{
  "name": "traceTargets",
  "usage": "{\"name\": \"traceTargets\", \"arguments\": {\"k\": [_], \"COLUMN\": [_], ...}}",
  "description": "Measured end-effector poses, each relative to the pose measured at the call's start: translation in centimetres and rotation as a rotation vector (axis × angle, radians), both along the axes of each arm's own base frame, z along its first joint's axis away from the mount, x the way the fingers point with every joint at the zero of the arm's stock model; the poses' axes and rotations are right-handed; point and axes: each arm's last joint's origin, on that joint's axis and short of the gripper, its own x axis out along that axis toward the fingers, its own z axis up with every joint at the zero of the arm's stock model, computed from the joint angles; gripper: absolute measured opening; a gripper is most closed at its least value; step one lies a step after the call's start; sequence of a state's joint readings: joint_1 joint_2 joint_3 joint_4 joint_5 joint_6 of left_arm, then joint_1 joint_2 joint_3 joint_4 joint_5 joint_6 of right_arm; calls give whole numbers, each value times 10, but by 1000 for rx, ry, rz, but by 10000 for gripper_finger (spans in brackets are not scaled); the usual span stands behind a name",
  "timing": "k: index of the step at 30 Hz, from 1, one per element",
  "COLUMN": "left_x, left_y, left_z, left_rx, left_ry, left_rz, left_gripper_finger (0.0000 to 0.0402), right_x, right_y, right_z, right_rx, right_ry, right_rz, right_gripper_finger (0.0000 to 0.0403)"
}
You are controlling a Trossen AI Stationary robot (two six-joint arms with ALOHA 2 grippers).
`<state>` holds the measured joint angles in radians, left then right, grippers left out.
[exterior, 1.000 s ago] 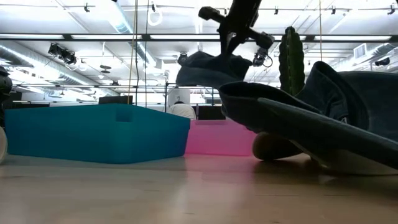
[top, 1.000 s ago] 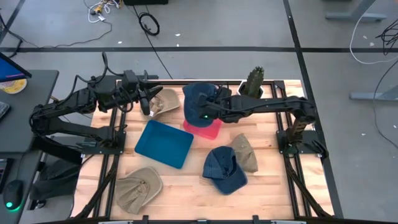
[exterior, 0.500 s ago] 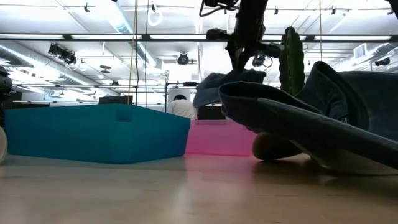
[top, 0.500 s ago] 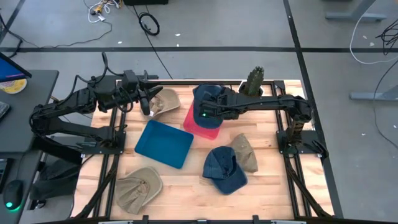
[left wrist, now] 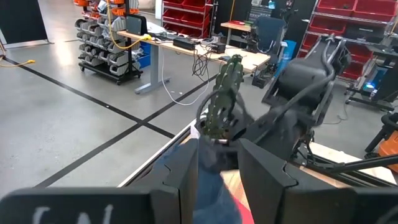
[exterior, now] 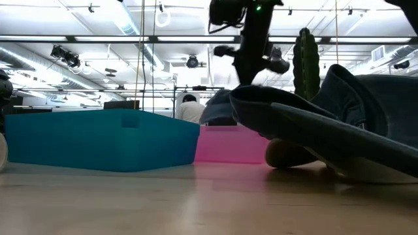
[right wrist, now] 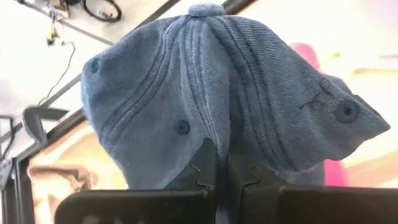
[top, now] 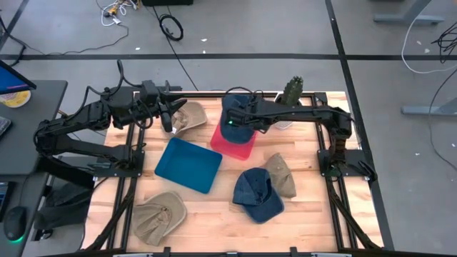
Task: Pick & Place hat
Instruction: Put the right blue cap into the red bin
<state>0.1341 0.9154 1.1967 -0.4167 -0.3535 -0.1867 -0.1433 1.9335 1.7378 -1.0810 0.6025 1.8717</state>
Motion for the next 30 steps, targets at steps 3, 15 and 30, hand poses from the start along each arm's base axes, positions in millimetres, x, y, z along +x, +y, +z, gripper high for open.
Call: {"name": "traceTargets", "arguments": {"k": [3, 15, 30], "left_x": [0, -5, -5], "left_y": [0, -1, -1], "left_z": [0, 2, 2], "left_rx": [0, 1, 21], "left_ry": [-1, -9, 4], "left_rz": [0, 0, -4], "left_gripper_finger": [119, 119, 119], "right_x": [10, 4, 2], "right_y": [-2, -5, -30], "right_z": [-14, -22, -30], "right_rx": [18, 65, 80], "right_ry": [9, 99, 129], "right_rz": [22, 17, -21], "right_gripper_finger": [2, 2, 4]}}
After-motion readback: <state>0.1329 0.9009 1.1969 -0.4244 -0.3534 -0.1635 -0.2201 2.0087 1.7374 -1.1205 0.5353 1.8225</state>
